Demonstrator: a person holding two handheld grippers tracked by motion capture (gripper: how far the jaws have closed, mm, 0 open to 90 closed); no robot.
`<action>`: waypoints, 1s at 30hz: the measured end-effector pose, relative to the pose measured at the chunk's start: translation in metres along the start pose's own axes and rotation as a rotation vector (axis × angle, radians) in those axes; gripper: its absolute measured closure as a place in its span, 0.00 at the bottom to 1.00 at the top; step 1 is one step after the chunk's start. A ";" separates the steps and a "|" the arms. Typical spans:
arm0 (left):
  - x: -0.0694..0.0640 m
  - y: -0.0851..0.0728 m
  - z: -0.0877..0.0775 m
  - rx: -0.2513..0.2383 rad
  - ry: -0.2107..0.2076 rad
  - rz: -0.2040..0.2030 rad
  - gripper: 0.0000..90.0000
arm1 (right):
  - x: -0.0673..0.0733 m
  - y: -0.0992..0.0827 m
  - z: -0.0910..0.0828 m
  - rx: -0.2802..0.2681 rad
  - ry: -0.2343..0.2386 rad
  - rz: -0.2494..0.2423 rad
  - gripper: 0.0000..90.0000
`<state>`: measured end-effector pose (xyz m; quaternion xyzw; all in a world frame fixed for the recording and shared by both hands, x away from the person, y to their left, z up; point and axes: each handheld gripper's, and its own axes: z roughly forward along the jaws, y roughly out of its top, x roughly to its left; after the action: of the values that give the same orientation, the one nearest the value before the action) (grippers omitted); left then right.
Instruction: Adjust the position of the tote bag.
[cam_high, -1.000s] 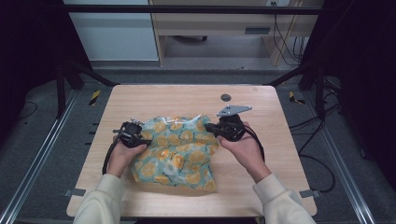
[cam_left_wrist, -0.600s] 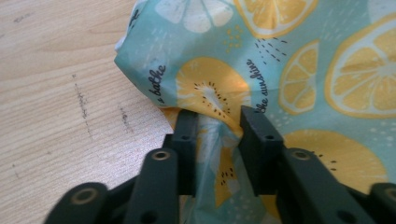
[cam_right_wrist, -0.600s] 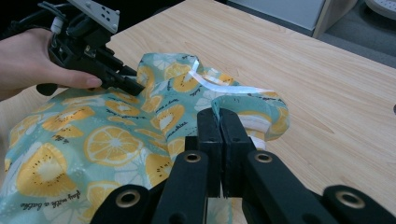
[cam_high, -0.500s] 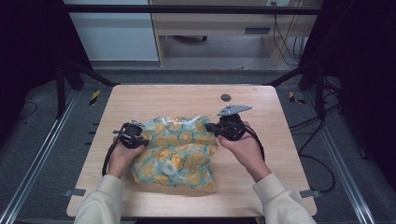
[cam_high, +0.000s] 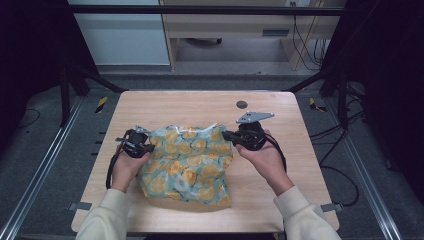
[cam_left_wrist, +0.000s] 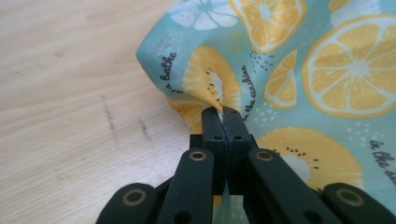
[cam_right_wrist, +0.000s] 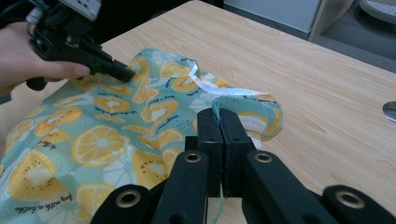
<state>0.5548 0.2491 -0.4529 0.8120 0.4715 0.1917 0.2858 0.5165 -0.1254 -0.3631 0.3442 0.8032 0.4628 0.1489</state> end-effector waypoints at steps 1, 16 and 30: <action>0.000 0.000 -0.004 -0.024 0.005 0.000 1.00 | 0.000 0.000 -0.002 -0.001 0.000 0.001 0.99; 0.000 0.001 -0.051 -0.217 0.051 0.013 1.00 | -0.007 0.001 -0.018 0.005 -0.047 -0.053 0.99; -0.005 -0.003 -0.077 -0.325 0.055 0.069 1.00 | -0.015 0.002 -0.026 0.008 -0.064 -0.097 1.00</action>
<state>0.5060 0.2678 -0.3958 0.7651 0.4138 0.2972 0.3938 0.5136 -0.1516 -0.3491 0.3202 0.8156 0.4406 0.1953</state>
